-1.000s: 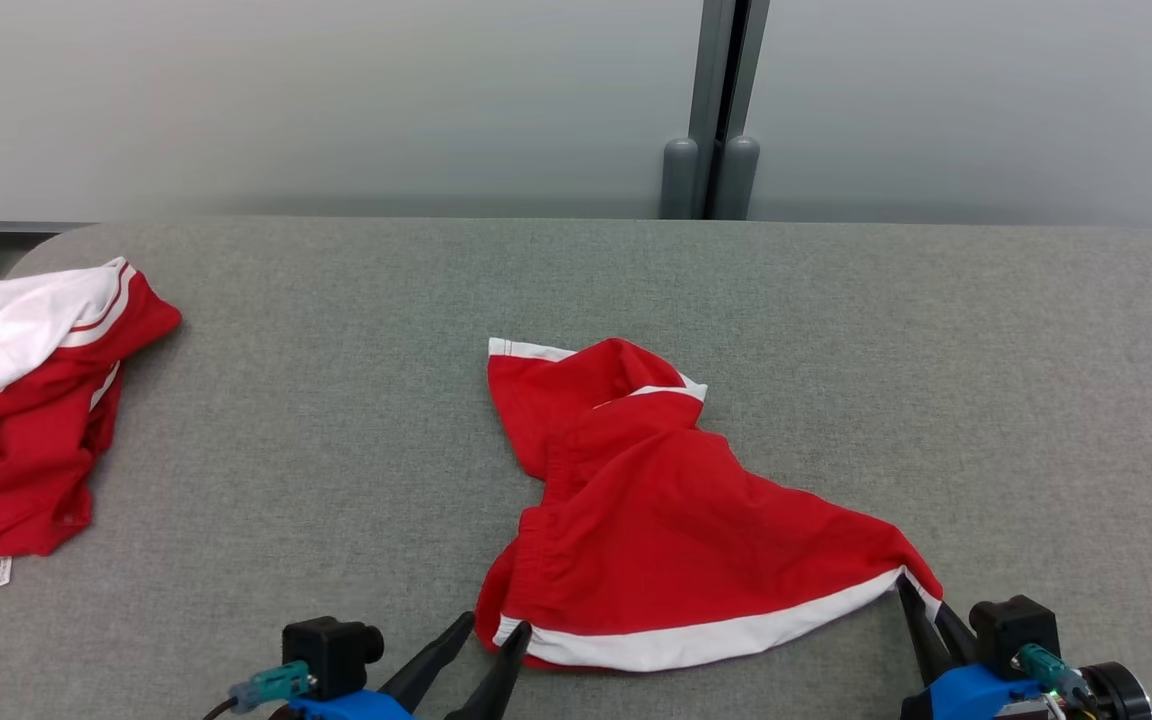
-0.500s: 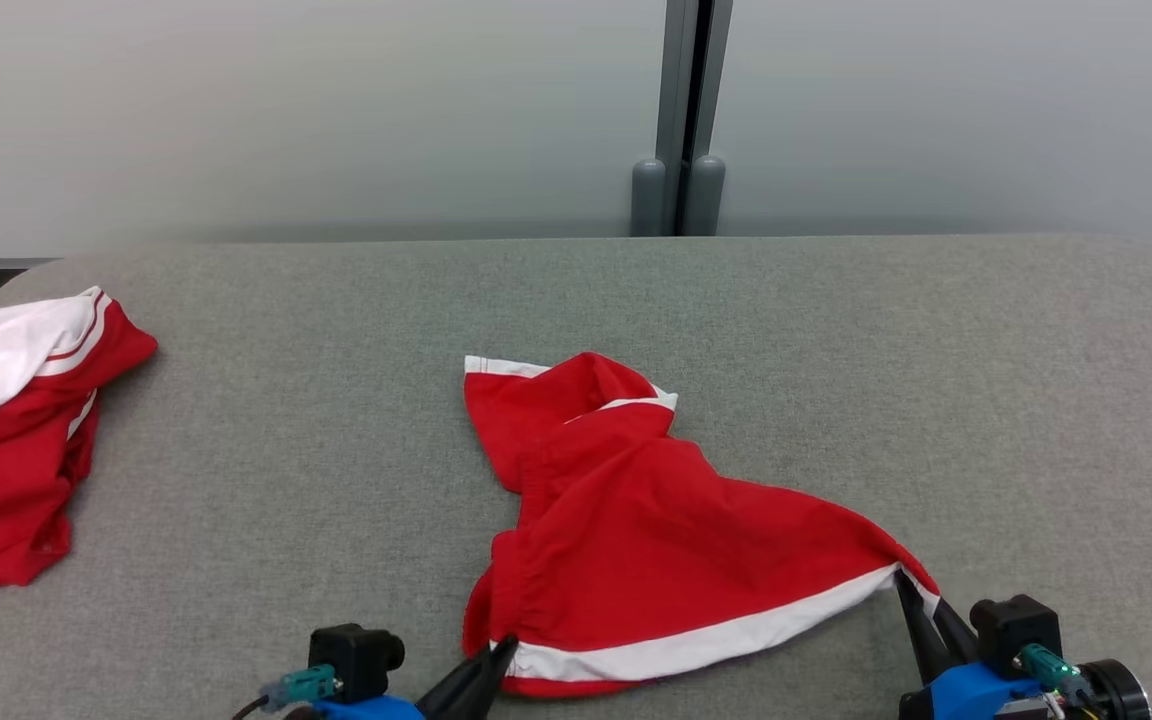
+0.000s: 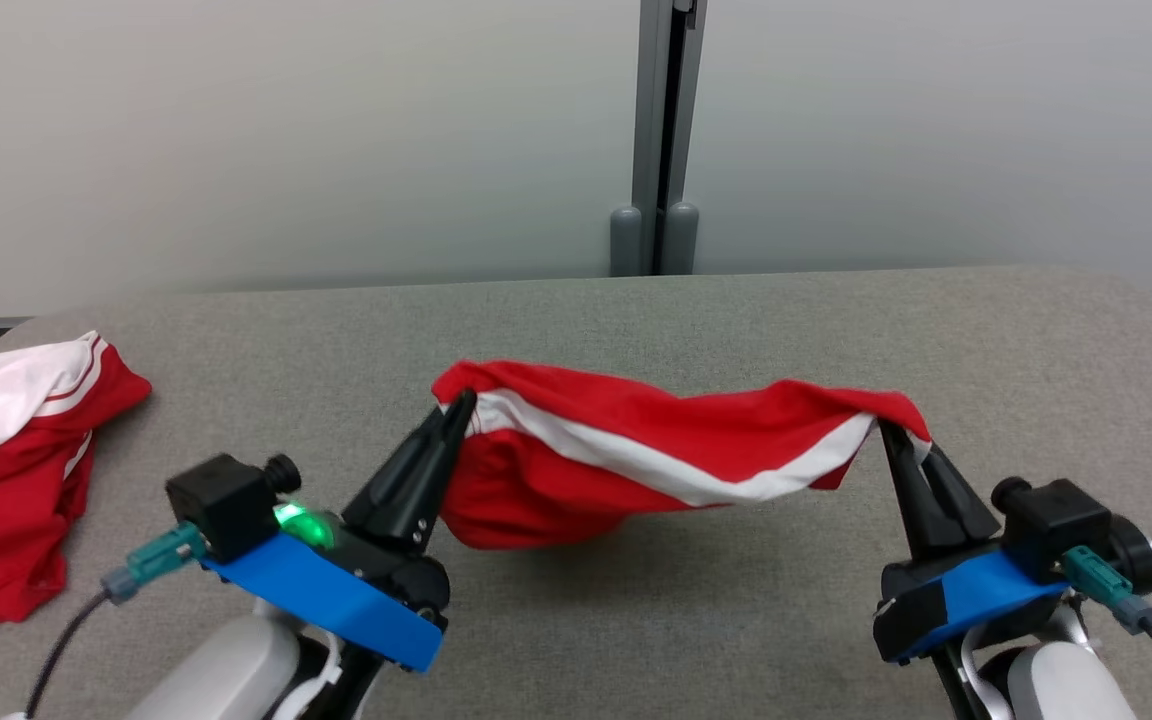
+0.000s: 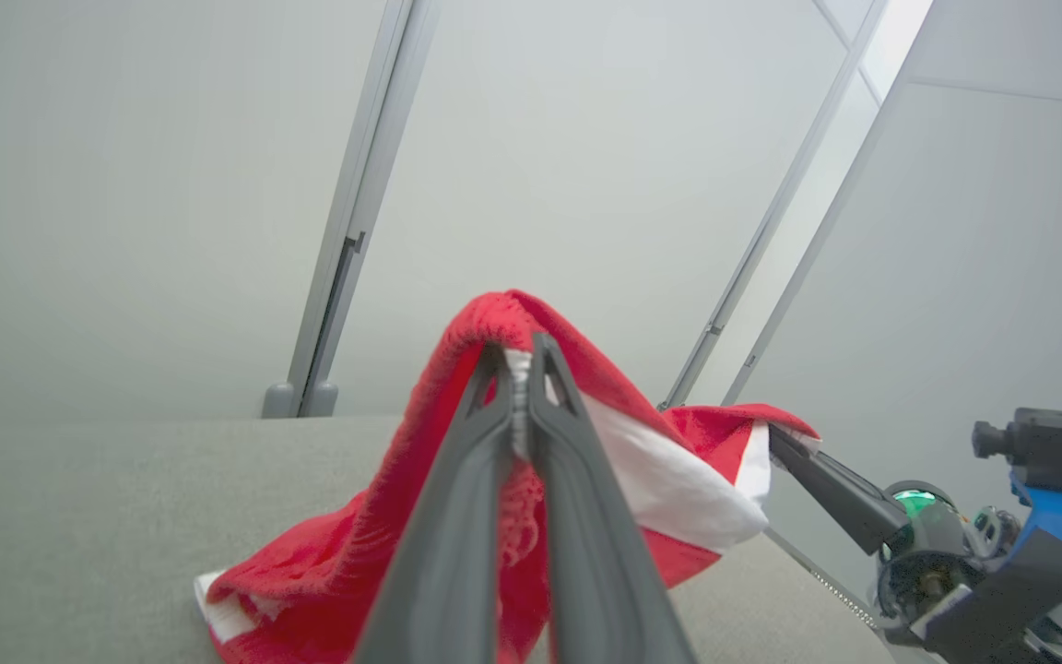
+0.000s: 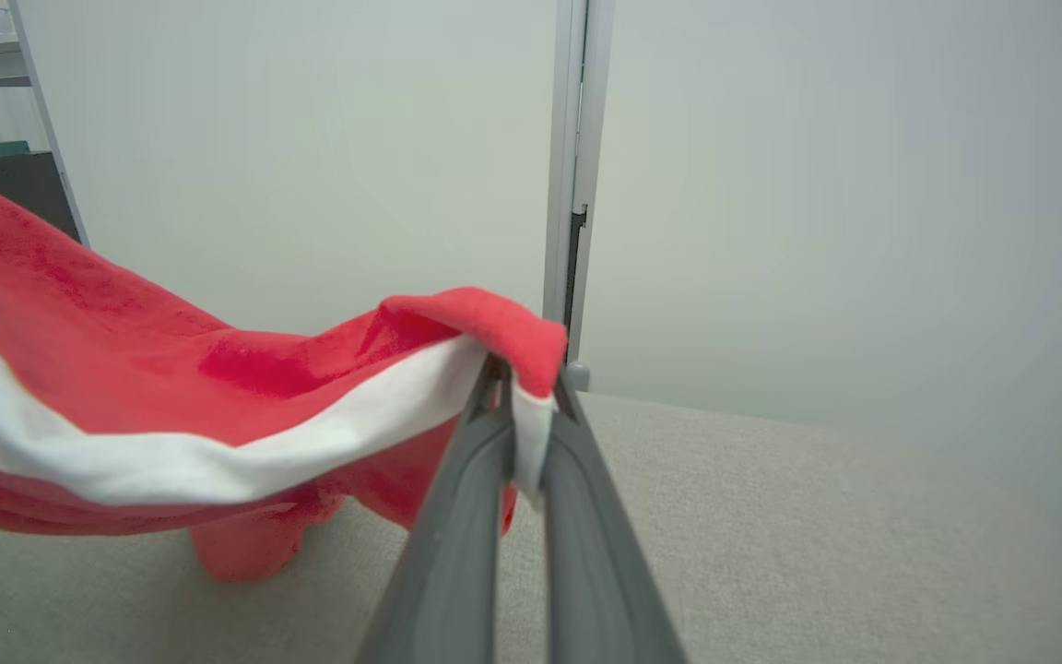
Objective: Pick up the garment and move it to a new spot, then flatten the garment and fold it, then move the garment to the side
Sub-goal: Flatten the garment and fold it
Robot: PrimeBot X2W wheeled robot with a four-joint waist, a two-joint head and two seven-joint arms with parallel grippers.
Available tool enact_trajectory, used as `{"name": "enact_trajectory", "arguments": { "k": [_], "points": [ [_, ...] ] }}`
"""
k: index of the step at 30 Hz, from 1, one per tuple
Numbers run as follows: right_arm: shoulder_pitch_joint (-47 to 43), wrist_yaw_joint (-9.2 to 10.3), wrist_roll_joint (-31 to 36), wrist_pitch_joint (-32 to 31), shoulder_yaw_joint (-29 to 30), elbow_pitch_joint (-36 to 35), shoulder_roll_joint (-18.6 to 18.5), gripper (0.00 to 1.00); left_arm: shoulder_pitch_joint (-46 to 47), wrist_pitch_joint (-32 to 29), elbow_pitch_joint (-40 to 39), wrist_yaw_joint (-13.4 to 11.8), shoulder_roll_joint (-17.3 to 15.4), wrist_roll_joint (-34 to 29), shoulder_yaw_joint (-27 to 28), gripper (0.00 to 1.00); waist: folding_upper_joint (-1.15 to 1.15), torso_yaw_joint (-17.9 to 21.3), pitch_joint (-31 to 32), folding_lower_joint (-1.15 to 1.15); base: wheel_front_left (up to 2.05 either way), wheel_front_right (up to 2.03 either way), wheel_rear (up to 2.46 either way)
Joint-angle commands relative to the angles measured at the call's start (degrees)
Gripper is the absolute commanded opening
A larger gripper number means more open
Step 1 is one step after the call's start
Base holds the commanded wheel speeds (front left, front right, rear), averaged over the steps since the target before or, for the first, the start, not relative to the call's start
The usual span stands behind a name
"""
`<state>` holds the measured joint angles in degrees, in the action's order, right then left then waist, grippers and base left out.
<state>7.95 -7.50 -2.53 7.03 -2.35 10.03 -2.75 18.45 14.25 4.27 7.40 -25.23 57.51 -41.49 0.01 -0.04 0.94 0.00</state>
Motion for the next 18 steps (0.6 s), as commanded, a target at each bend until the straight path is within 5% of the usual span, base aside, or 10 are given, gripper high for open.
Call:
{"name": "enact_trajectory", "arguments": {
  "k": [1, 12, 18],
  "points": [
    [0.9, 0.01, -0.4, -0.6, -0.4, -1.9, -0.4, 0.0, 1.2, 0.3, -1.4, 0.1, -0.7, -0.1, 0.9, 0.0, -0.01, 0.6, 0.5, 0.0, 0.0, 0.0, 0.0],
    [0.2, 0.01, -2.6, -11.6, 0.4, -32.5, -5.3, 0.0, 9.0, -2.8, -23.9, -4.1, -8.2, -1.3, 9.7, 0.0, -0.01, 3.5, 1.3, 0.0, 0.0, 0.0, 0.0],
    [-0.1, 0.01, -2.1, -16.2, 2.2, -39.8, -6.2, 0.0, 12.8, -8.3, -26.1, -5.6, -9.7, 0.6, 10.1, 0.0, -0.01, 5.2, -0.5, 0.0, 0.0, 0.0, 0.0]
  ]
}}
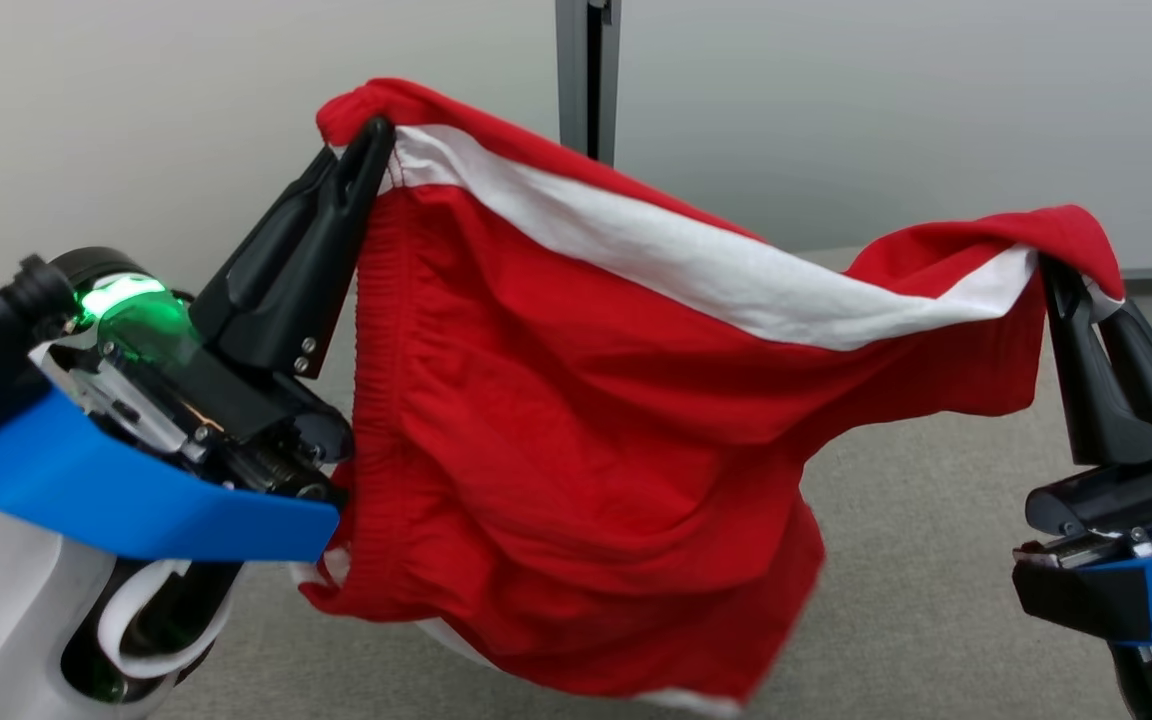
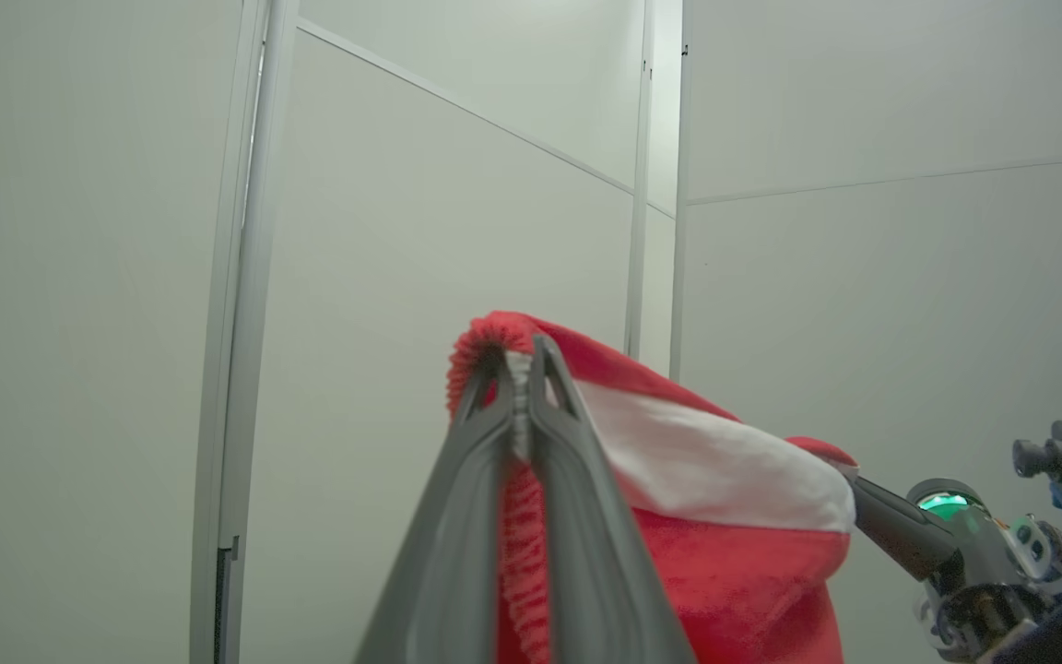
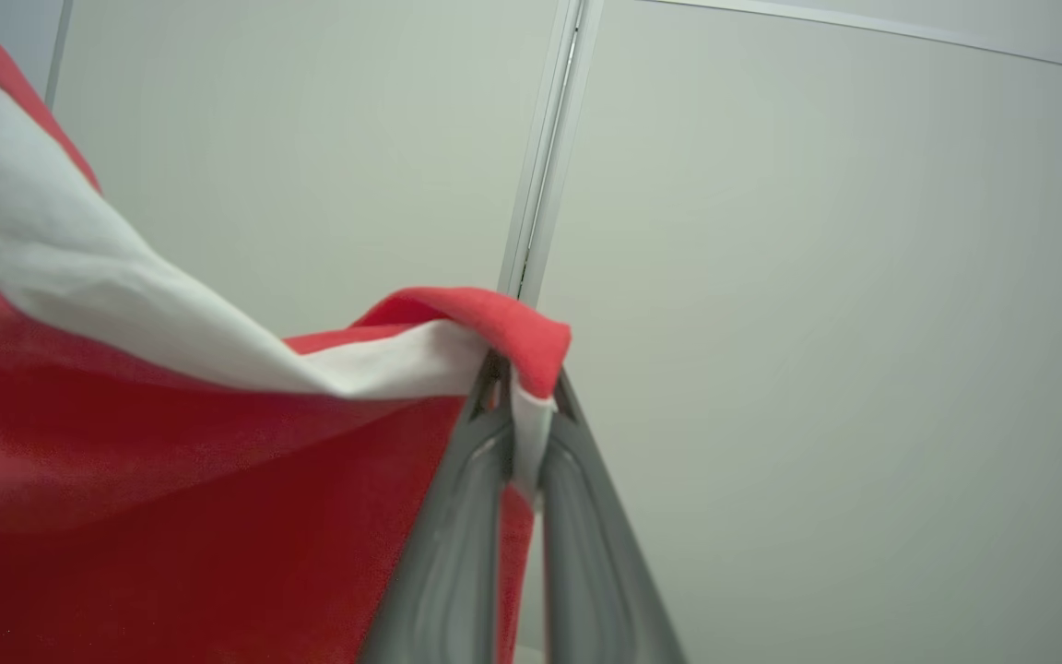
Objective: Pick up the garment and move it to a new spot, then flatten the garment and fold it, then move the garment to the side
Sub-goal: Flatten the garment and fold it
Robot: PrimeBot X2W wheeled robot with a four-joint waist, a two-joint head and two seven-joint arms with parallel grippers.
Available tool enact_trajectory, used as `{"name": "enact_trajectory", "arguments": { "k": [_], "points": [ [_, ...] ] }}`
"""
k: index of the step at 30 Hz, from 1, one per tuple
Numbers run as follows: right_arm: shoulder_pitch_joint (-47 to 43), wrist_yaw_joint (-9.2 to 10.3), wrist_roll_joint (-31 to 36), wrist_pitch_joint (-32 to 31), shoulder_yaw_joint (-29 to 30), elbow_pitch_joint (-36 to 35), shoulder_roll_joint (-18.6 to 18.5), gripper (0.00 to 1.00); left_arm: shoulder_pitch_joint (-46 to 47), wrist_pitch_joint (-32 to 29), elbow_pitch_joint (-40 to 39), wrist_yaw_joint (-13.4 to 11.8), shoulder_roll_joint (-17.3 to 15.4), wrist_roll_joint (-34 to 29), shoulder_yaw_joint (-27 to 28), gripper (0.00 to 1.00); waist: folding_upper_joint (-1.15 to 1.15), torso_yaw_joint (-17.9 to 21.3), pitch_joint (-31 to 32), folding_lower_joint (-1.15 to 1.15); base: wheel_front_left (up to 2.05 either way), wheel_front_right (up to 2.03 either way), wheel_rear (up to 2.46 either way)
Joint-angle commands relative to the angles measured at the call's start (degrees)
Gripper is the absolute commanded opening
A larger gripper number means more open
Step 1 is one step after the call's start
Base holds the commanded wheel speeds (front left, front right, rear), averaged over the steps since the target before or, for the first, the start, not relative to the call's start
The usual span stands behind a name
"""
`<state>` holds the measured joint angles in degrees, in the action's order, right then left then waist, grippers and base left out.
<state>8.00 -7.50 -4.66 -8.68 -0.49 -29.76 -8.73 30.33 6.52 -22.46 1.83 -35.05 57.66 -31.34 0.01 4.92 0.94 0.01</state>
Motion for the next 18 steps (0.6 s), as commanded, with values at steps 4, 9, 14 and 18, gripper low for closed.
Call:
{"name": "enact_trajectory", "arguments": {
  "k": [4, 9, 14, 18],
  "points": [
    [2.1, 0.01, -0.8, -1.2, 1.4, 2.7, 0.0, 0.0, 5.1, -3.0, 5.1, 0.3, 1.2, 1.0, -0.6, 0.0, -0.01, 0.9, -5.1, -0.01, 0.0, 0.0, 0.0],
    [13.3, 0.01, -1.8, 0.8, 0.9, 12.9, -0.4, 0.0, 15.5, -6.3, 15.3, 2.4, 3.6, -0.3, -1.8, 0.0, -0.01, 2.3, -13.7, -0.01, 0.0, 0.0, 0.0],
    [32.8, 0.01, -0.1, 5.3, 0.1, 26.0, 0.1, 0.0, 30.7, -4.2, 27.4, 3.7, 7.3, -4.2, -0.2, 0.0, -0.01, 3.7, -21.4, -0.01, 0.0, 0.0, 0.0],
    [43.9, 0.01, 2.4, 9.7, 1.4, 35.8, 2.2, 0.0, 38.4, -0.2, 35.8, 4.2, 10.9, -7.0, -0.2, 0.0, -0.01, 3.7, -25.7, -0.01, 0.0, 0.0, 0.0]
  ]
}}
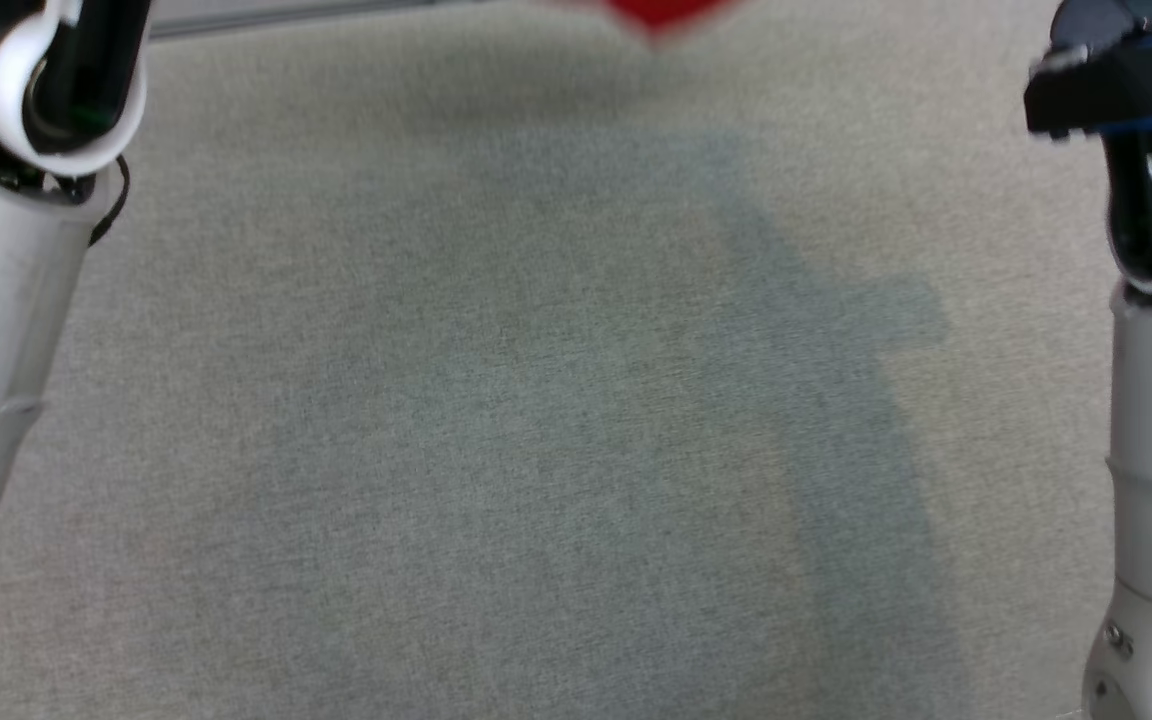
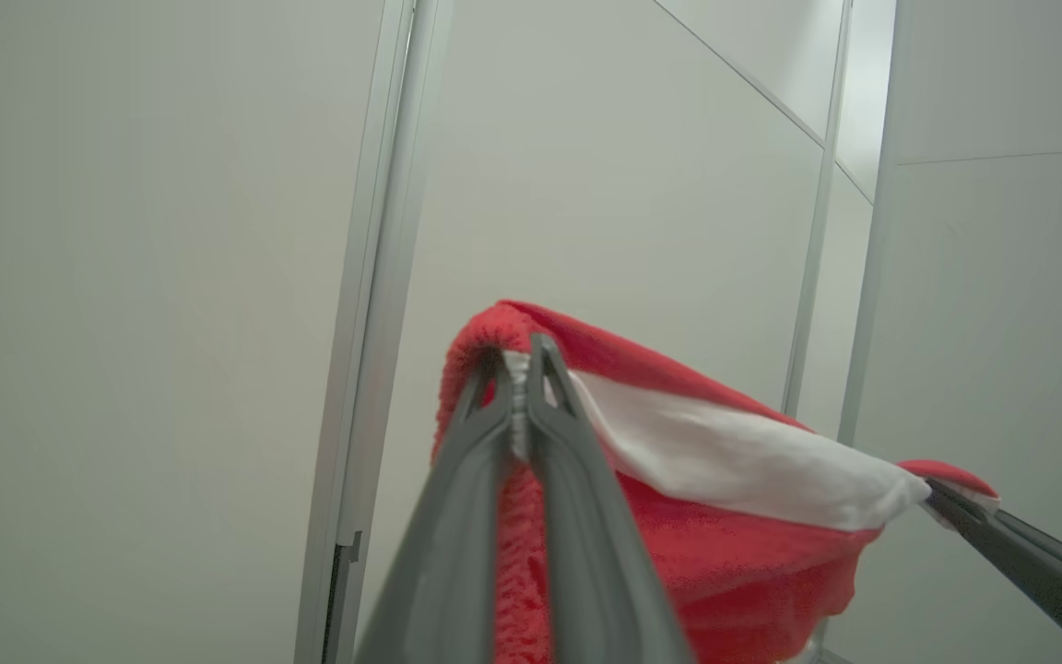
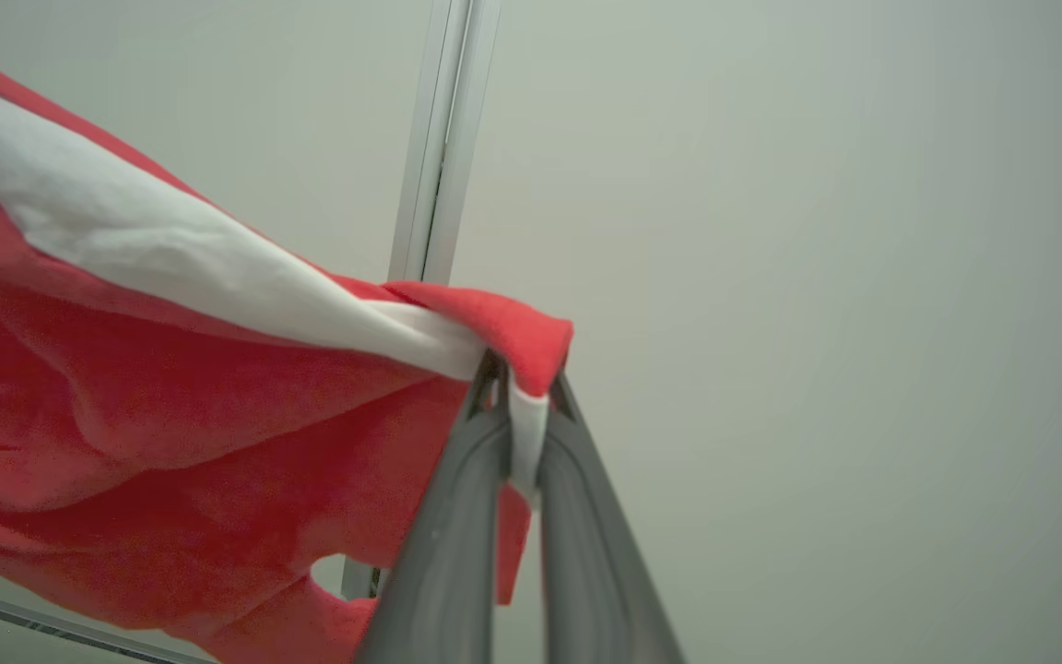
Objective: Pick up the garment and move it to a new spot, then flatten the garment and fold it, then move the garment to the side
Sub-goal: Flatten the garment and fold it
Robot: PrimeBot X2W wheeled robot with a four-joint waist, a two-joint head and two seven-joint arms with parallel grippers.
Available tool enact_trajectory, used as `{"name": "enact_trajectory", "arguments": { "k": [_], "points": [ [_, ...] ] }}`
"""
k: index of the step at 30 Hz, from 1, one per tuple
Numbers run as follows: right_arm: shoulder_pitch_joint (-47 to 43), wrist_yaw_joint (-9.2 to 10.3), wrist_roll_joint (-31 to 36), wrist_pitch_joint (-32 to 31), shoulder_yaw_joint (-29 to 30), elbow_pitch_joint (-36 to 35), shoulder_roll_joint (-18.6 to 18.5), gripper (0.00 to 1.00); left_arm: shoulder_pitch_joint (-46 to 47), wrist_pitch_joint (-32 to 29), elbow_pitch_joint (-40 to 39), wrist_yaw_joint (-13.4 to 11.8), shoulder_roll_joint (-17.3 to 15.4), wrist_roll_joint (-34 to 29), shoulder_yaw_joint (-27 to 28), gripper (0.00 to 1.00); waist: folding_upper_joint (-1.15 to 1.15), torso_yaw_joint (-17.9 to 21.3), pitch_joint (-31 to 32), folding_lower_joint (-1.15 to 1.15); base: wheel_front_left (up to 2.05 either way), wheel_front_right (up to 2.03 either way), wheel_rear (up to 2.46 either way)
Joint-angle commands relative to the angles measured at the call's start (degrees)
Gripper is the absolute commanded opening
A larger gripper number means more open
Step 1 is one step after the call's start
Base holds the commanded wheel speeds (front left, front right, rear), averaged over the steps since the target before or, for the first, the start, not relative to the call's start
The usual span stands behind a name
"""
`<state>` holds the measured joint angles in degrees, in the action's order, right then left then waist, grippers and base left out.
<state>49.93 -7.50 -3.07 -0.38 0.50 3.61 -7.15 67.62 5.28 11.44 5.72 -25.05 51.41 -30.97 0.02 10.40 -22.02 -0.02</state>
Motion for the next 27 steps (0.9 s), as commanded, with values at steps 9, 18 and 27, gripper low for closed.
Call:
{"name": "enact_trajectory", "arguments": {
  "k": [9, 18, 27],
  "points": [
    [0.1, 0.01, 1.8, 8.8, -2.0, 17.6, 3.5, 0.0, -3.0, 5.9, 12.0, 1.6, 3.3, 0.3, -4.4, 0.0, -0.02, -2.8, -7.2, 0.02, 0.0, 0.0, 0.0],
    [-8.7, 0.01, -0.9, 12.4, -1.7, 27.2, 4.0, 0.0, -17.5, 9.6, 10.9, 1.9, 3.5, 3.9, -7.1, 0.0, -0.02, -4.4, -6.1, 0.02, 0.0, 0.0, 0.0],
    [-20.0, 0.01, -3.1, 12.1, -0.7, 23.0, 2.6, 0.0, -32.3, 10.0, 1.8, 1.9, 5.2, 1.5, -5.0, 0.0, -0.02, -6.4, -0.2, 0.02, 0.0, 0.0, 0.0]
  ]
}}
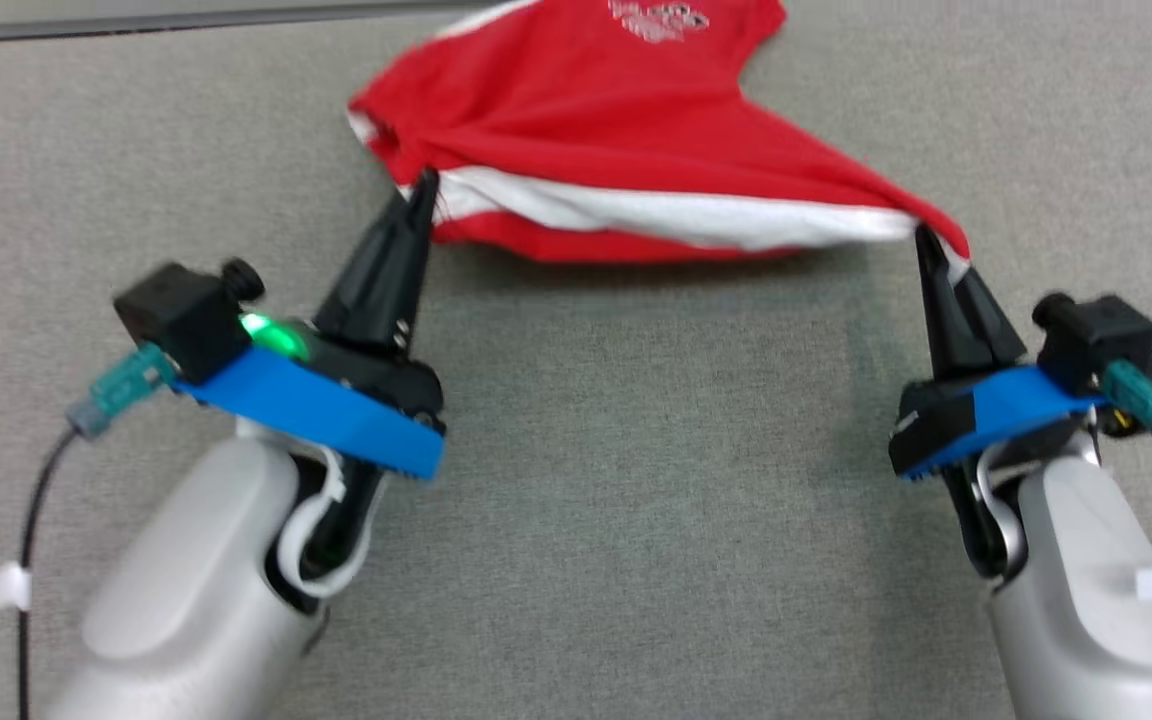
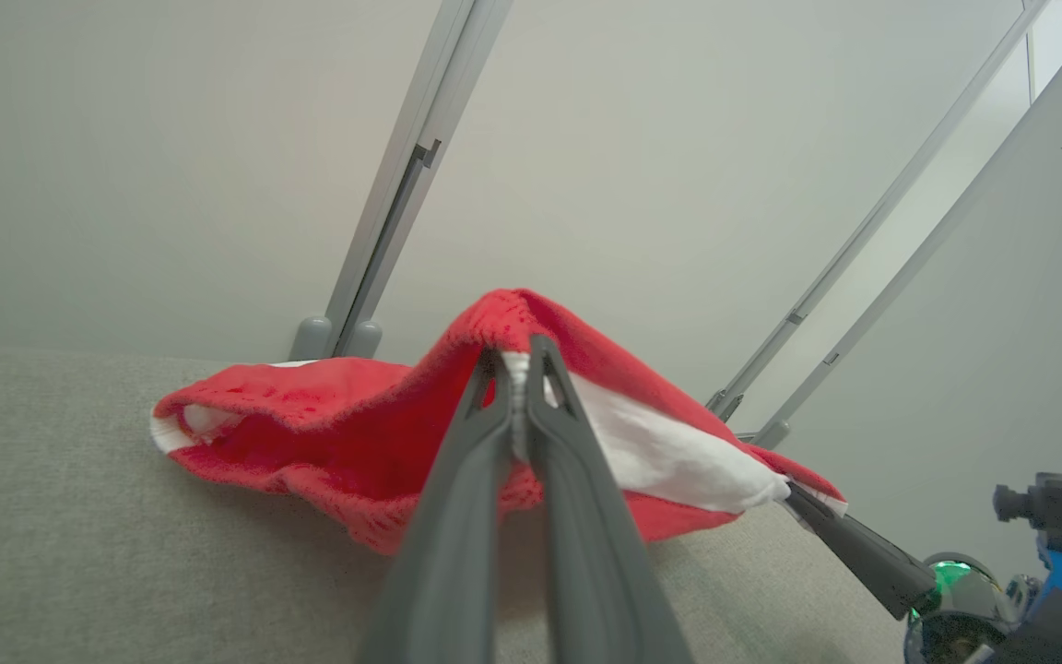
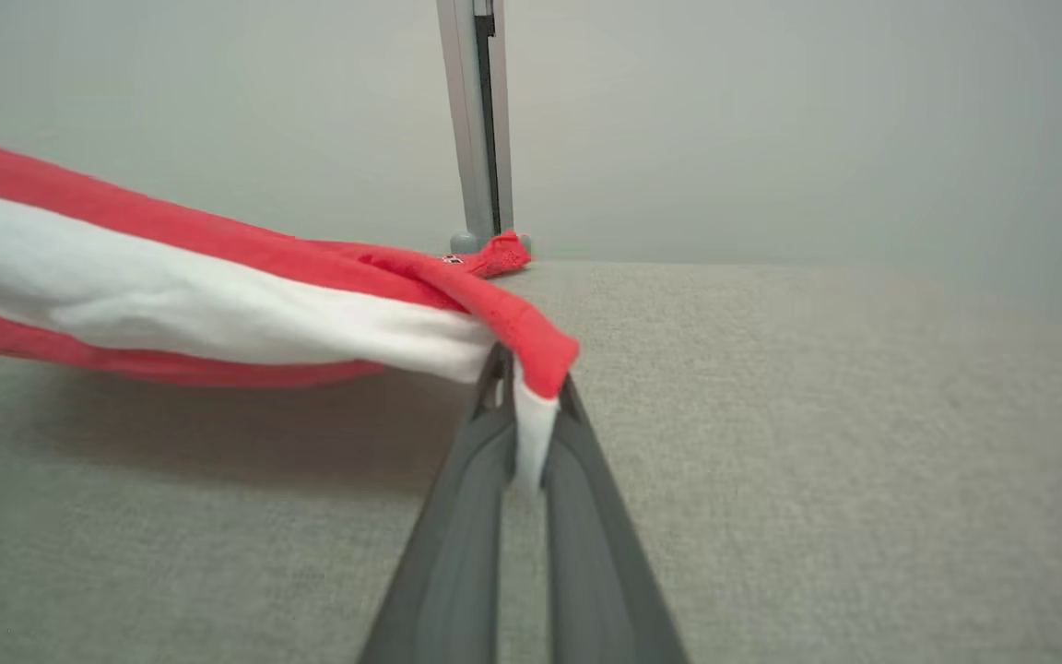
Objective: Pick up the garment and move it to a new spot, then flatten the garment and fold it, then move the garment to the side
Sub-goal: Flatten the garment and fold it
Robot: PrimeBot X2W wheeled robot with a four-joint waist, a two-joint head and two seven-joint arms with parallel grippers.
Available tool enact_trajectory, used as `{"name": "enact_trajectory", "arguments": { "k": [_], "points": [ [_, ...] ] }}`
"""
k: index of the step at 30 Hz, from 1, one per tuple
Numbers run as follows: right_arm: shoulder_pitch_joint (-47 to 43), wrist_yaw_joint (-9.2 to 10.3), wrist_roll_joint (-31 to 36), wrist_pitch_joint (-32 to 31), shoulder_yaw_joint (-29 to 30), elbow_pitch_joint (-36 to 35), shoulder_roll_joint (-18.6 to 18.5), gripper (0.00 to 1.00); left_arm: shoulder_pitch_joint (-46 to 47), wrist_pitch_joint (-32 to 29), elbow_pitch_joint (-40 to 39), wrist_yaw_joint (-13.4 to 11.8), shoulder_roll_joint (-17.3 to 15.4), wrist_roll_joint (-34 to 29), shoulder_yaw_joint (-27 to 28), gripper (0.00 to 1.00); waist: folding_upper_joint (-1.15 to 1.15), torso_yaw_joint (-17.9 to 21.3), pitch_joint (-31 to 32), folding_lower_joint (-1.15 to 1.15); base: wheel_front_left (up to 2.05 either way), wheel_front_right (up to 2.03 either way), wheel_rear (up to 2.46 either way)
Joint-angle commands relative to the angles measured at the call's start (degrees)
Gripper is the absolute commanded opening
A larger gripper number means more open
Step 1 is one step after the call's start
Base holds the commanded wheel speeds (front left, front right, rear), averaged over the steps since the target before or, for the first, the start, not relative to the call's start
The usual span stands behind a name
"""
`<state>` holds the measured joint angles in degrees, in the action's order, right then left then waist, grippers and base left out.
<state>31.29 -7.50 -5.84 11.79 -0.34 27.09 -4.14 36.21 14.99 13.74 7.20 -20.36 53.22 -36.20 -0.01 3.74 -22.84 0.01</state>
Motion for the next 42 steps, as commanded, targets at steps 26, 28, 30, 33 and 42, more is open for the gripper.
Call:
{"name": "enact_trajectory", "arguments": {
  "k": [26, 28, 30, 33, 42],
  "points": [
    [-34.1, 0.01, 0.7, -16.5, 6.5, -34.3, 1.2, 0.0, -29.4, -0.4, -14.6, -3.5, 3.2, -3.0, 1.2, 0.0, 0.01, -2.8, 10.0, -0.01, 0.0, 0.0, 0.0],
    [-31.6, 0.01, 1.4, -17.3, 6.3, -33.1, 1.2, 0.0, -28.4, -0.4, -13.2, -3.2, 4.0, -2.7, 1.1, 0.0, 0.01, -3.3, 8.4, -0.01, 0.0, 0.0, 0.0],
    [-28.7, 0.0, 2.0, -18.1, 5.9, -31.5, -0.1, 0.0, -26.7, -0.3, -11.7, -3.2, 5.0, -3.0, 1.3, 0.0, 0.01, -3.9, 6.8, -0.01, 0.0, 0.0, 0.0],
    [-22.4, 0.01, 2.0, -19.7, 5.2, -28.3, -2.6, 0.0, -23.7, -0.2, -9.3, -3.2, 7.4, -2.0, 2.4, 0.0, 0.01, -5.0, 4.6, -0.01, 0.0, 0.0, 0.0],
    [-2.1, 0.01, 0.0, -25.9, -1.1, -14.1, -11.0, 0.0, -14.7, 0.1, -0.9, -3.6, 13.5, -1.6, 5.3, 0.0, 0.01, -8.8, -0.7, -0.01, 0.0, 0.0, 0.0]
  ]
}}
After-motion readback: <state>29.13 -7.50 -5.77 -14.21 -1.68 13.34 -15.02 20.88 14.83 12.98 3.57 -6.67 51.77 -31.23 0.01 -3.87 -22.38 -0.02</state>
